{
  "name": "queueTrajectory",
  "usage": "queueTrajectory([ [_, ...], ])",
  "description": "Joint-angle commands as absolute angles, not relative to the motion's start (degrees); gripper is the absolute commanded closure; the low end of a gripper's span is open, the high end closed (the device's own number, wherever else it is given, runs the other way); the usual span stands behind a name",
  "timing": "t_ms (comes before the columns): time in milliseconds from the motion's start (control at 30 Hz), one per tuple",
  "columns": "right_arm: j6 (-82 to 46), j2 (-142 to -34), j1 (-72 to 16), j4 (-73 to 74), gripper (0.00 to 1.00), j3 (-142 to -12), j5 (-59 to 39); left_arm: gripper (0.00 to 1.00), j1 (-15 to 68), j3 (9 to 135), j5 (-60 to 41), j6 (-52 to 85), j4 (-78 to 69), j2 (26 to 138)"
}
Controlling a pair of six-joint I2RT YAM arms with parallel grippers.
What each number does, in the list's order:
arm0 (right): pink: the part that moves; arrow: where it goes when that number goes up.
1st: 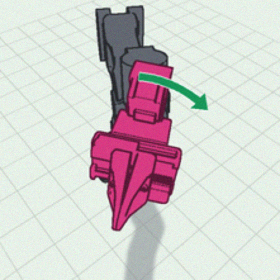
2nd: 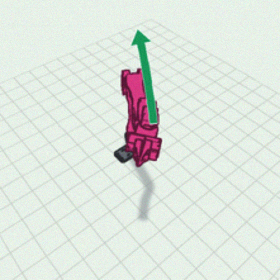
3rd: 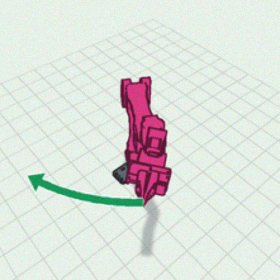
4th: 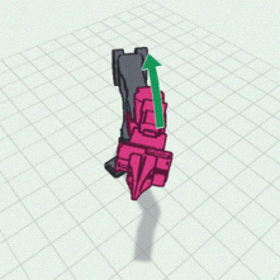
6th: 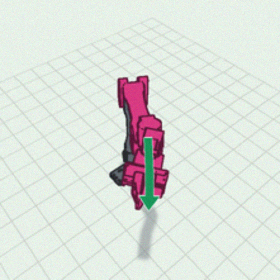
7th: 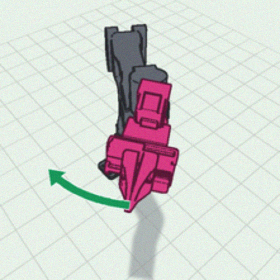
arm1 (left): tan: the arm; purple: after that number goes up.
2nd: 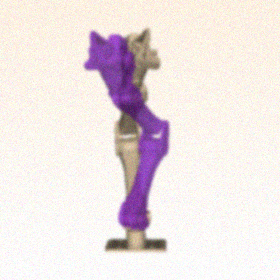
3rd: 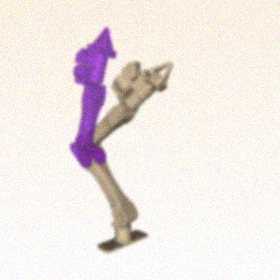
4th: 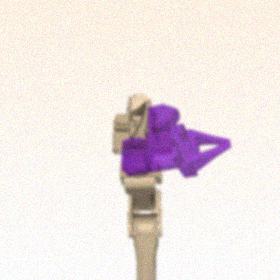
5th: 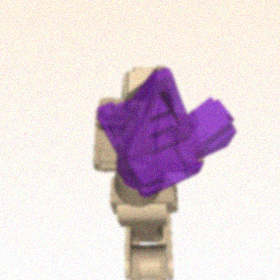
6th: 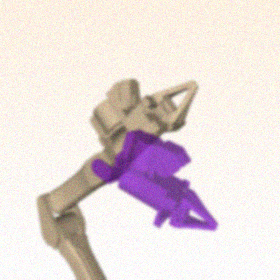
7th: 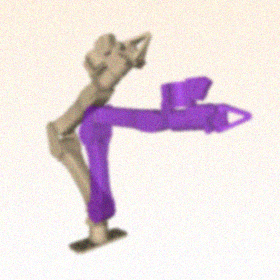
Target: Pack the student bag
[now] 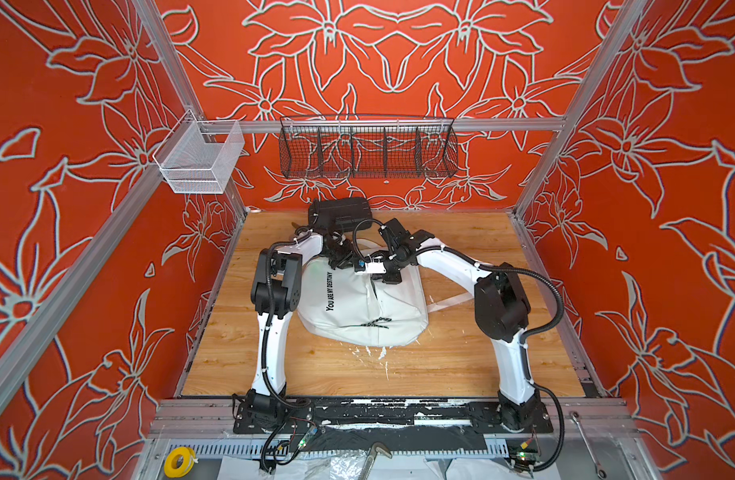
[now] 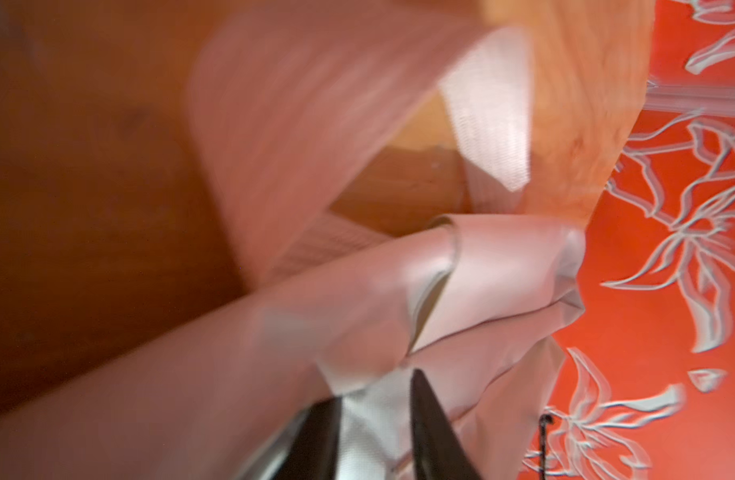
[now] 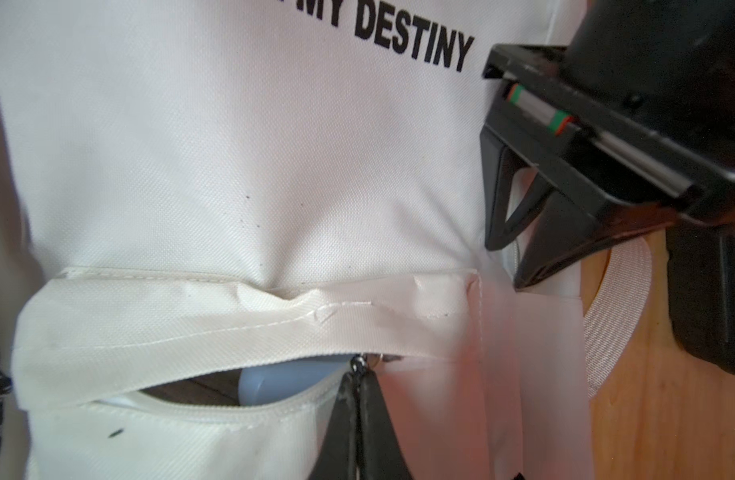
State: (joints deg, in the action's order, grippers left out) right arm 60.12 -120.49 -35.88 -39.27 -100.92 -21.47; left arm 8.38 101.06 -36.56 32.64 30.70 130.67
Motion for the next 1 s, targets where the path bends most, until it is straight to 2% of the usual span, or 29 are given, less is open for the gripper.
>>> queueTrajectory([
  [0, 60.3, -117.5, -36.7, -36.7, 1.0, -98.3, -24.8, 0.53, 9.5, 104.6, -29.2, 26.5, 36.7, 128.5],
  [267, 61.8, -113.8, -36.6, -18.9, 1.0, -88.2, -27.2, 0.37, 11.3, 116.0, -25.7, 8.9, 44.4, 132.3],
  [500, 62.9, -115.0, -36.6, -21.7, 1.0, -90.4, -27.2, 0.31, 12.2, 131.6, -25.5, -5.6, 55.5, 140.5],
  [633, 63.1, -114.9, -36.6, -21.9, 1.0, -90.3, -26.7, 0.28, 13.7, 134.6, -24.5, -12.8, 57.0, 143.5],
  [833, 64.3, -115.0, -36.7, -25.8, 1.0, -92.2, -27.0, 0.24, 14.2, 136.3, -19.3, -16.1, 55.4, 146.1],
  [967, 64.2, -114.3, -36.7, -27.8, 1.0, -92.5, -27.8, 0.16, 14.9, 137.1, -16.8, -17.6, 53.9, 147.0],
])
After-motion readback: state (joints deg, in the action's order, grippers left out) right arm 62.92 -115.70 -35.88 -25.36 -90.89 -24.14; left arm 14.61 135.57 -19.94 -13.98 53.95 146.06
